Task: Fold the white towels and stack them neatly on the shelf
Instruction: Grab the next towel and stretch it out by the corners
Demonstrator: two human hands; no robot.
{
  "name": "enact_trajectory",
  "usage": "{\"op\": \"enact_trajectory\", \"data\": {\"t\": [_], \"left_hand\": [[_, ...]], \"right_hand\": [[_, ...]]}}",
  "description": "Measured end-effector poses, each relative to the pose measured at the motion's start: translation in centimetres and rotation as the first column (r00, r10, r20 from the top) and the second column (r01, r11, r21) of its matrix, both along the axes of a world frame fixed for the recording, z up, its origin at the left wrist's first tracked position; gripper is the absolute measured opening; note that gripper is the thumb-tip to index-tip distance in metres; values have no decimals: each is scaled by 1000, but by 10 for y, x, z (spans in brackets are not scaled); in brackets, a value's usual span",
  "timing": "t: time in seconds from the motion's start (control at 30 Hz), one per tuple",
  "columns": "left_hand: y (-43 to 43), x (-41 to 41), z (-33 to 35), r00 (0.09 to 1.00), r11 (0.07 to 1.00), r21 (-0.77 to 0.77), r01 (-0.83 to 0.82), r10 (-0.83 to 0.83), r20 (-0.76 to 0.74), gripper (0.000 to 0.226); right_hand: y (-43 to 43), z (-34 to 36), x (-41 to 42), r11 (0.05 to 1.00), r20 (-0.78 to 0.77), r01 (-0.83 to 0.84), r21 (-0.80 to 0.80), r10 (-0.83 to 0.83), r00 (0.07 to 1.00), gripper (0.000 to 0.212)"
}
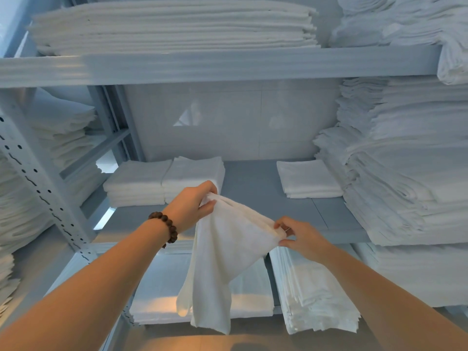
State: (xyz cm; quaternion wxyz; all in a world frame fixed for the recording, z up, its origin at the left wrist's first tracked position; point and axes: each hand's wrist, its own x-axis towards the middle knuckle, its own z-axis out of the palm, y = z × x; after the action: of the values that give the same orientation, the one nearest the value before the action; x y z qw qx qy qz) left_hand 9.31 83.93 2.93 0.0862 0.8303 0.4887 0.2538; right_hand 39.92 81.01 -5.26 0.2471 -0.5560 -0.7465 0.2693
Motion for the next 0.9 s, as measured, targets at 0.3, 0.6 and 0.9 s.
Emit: {"op": "enact_trajectory", "data": {"t": [0.3,0.6,0.9], "left_hand": [[8,-8,1,1000,1000,21,-19,19,12,9],[18,-38,6,981,979,103,-176,165,103,11],[11,-10,-30,990,999,-8,-36,35,-134,12]], "right_hand": [[2,5,2,1000,-8,29,2,-29,1000,13],[21,86,1,881,-115,169,441,-132,985,14],[14,60,14,894,150,128,428,-210,966,16]]}}
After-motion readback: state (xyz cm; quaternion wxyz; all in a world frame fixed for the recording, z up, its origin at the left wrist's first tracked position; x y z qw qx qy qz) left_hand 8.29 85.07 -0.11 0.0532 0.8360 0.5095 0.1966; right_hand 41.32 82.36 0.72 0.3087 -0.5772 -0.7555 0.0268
